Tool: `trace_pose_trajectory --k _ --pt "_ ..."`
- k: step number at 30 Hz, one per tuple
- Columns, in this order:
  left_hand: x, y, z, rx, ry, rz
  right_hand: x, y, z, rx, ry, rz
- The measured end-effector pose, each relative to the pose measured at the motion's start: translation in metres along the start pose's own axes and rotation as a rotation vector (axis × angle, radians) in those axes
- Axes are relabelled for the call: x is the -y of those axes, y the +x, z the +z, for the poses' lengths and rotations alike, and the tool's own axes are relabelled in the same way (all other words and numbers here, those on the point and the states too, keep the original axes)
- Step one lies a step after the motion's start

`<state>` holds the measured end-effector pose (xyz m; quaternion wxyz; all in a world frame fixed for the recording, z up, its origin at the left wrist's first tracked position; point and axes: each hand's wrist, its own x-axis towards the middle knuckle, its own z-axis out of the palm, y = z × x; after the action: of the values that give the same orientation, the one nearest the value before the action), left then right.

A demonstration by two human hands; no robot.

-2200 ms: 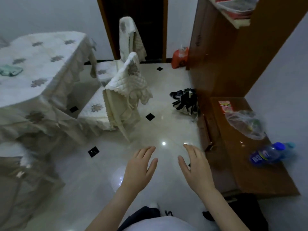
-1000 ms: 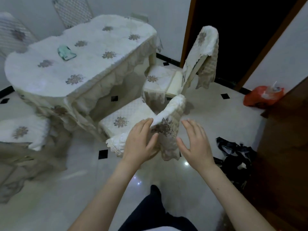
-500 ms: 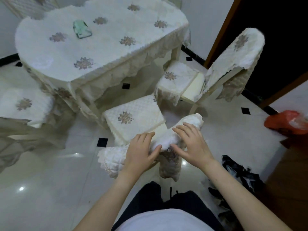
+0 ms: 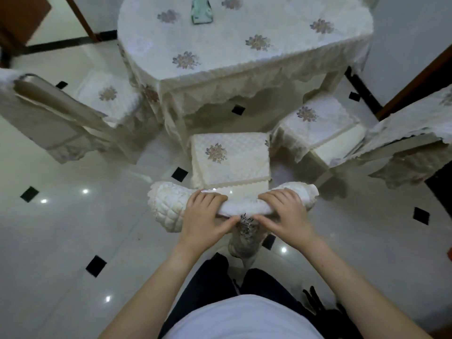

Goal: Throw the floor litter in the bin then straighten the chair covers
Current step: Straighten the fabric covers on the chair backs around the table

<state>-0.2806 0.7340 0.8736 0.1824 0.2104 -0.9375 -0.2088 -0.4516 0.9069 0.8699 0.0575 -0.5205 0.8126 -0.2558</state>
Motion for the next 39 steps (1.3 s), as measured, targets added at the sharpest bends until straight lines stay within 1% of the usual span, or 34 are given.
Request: trace_pose_trajectory --k 5,8,14,20,31,39 --pt "-0.009 -0.003 0.003 -0.049 -0.001 -0.163 -0.007 0.003 0.007 -0.021 0.083 0.031" --pt "-0.012 -0.002 0.004 -0.071 -0.016 -0.21 -0.009 0.006 0.009 -0.06 0.131 0.023" --pt "-0.006 0.002 0.011 -0.127 -0.078 -0.205 -0.015 0.01 0.011 -0.091 0.185 0.015" --pt "-0.004 0.011 0.016 -0.139 -0.068 -0.201 -0.021 0.019 0.008 -0.095 0.206 0.0" --pt "0.005 0.054 0.025 -0.16 -0.065 -0.2 -0.043 0.062 0.0 -0.07 0.208 -0.009" --pt "0.004 0.085 0.037 -0.178 -0.061 -0.244 -0.069 0.094 -0.006 -0.066 0.216 -0.033"
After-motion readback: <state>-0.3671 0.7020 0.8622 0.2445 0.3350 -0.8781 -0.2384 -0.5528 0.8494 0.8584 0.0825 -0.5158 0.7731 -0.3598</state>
